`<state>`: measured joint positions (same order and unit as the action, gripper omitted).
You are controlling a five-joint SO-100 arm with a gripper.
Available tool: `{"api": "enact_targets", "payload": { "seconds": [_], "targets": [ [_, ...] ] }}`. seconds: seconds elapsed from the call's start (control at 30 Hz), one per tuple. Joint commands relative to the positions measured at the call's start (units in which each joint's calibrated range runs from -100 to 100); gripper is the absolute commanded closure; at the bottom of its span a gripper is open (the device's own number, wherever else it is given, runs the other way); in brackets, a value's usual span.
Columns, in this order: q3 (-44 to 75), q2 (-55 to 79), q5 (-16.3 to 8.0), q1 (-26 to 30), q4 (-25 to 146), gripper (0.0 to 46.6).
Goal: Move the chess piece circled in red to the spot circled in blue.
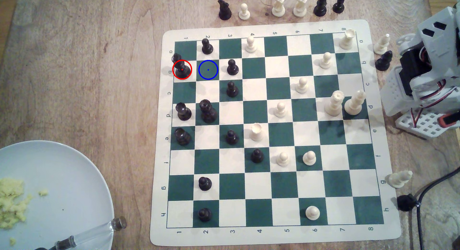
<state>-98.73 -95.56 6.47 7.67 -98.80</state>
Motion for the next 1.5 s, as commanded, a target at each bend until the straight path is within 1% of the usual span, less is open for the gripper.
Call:
{"api": "enact_targets", "payload": {
  "seconds": [0.0, 0.13, 0.2, 0.3, 0.37, 0.4, 0.5, 0.53, 0.57, 0.67, 0.83, 0.93, 1.0, 1.03, 1.07, 1.1, 1.17, 1.23, 1.3, 1.37, 1.47],
  "targets": [
    [-1.2, -0.3, 2.5, -21.9, 7.2, 46.4],
    [-1.2, -0.2, 2.5, -18.8, 21.9, 46.4],
    [-0.6, -0.2, 2.5, -18.8, 30.7, 46.4],
    [0.3, -0.2, 2.2, -21.1, 43.6, 46.4],
    [2.4, -0.2, 2.1, -21.3, 52.6, 46.4],
    [5.1, -0.2, 2.1, -21.2, 63.3, 46.4],
    [8.8, -0.3, 2.1, -22.2, 76.8, 46.4],
    [11.8, 0.5, 2.1, -23.9, 83.0, 46.4],
    [15.1, 3.7, 2.1, -24.8, 84.6, 46.4],
    [21.5, 12.2, 2.0, -24.6, 87.1, 46.4],
    [28.6, 25.6, 2.0, -23.9, 89.1, 46.4],
    [30.5, 26.7, 2.0, -23.7, 96.2, 46.4],
    [32.2, 27.6, 2.0, -23.7, 101.3, 44.7],
    [33.4, 28.8, 1.9, -23.7, 102.3, 44.6],
    [34.4, 30.5, 0.7, -23.2, 102.3, 44.6],
    [35.6, 32.5, 0.1, -22.6, 102.6, 44.6],
    [42.1, 39.4, -0.4, -20.7, 107.7, 44.5],
    [45.9, 43.1, -3.1, -19.5, 110.3, 44.2],
    [50.4, 46.9, -4.6, -17.9, 112.7, 42.7],
    [55.2, 49.6, -4.6, -17.0, 118.1, 44.1],
    [61.2, 55.6, -4.6, -16.1, 122.9, 44.2]
  ]
}}
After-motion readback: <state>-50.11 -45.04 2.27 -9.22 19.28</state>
